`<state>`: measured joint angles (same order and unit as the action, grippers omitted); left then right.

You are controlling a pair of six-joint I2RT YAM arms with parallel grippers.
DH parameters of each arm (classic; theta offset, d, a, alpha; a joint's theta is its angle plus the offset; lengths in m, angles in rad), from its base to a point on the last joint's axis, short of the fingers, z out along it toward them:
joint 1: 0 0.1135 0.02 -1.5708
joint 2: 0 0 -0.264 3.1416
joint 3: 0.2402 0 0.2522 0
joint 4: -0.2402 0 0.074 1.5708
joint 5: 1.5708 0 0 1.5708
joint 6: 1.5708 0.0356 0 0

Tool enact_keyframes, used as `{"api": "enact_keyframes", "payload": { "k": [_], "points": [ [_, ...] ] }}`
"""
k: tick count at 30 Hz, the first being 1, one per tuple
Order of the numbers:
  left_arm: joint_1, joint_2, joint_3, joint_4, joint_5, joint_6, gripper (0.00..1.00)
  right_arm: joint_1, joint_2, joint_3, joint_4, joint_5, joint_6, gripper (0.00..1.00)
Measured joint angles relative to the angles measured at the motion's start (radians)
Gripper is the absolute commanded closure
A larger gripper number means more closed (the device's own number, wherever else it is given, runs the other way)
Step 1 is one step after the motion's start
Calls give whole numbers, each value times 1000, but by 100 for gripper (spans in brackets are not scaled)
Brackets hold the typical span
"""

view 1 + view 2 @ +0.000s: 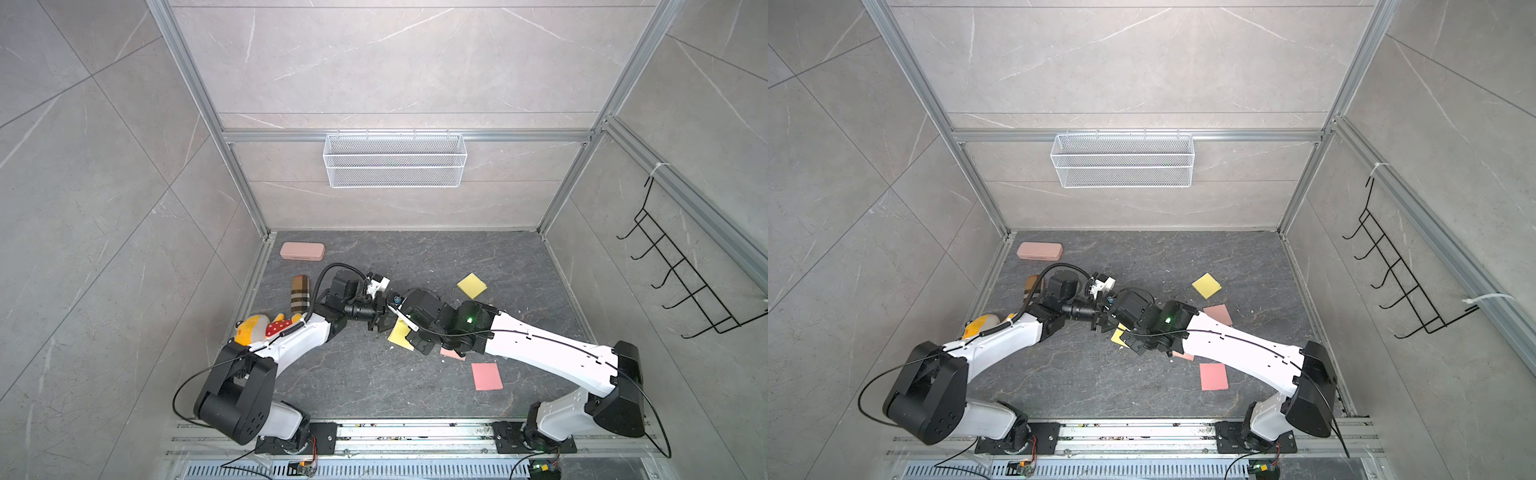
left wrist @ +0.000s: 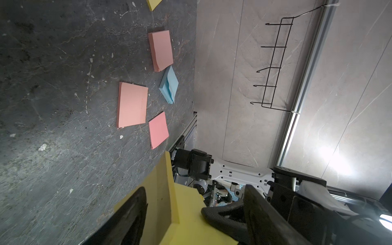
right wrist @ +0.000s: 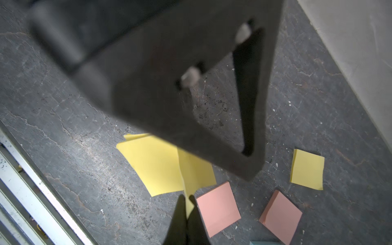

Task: Tear off pages from different memo pads
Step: Tear off the paper from the memo pad.

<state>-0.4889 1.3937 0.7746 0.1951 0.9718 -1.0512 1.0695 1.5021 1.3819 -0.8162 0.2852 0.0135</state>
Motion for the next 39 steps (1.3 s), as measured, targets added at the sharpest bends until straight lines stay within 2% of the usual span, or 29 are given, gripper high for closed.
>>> {"api": "enact_keyframes", "payload": {
  "k": [6, 11, 16, 20, 30, 34, 39],
  "points": [
    [0, -124, -76, 31, -58, 58, 12, 0, 0, 63, -29, 0, -5, 100],
    [0, -200, -129, 47, -101, 104, 11, -3, 0, 100, -52, 0, -7, 100],
    [0, -217, -146, 88, -108, 128, 16, -4, 0, 135, -74, 0, -7, 100],
    [0, -217, -157, 109, -106, 139, 15, -10, 0, 151, -87, -2, -7, 100],
    [0, -264, -195, 135, -107, 154, 1, -47, 0, 156, -100, -23, -6, 100],
    [0, -287, -196, 156, -107, 163, 4, -52, 0, 156, -100, -43, -2, 100],
    [0, -266, -196, 164, -100, 182, 18, -70, 0, 165, -99, -65, 9, 100]
  ]
}}
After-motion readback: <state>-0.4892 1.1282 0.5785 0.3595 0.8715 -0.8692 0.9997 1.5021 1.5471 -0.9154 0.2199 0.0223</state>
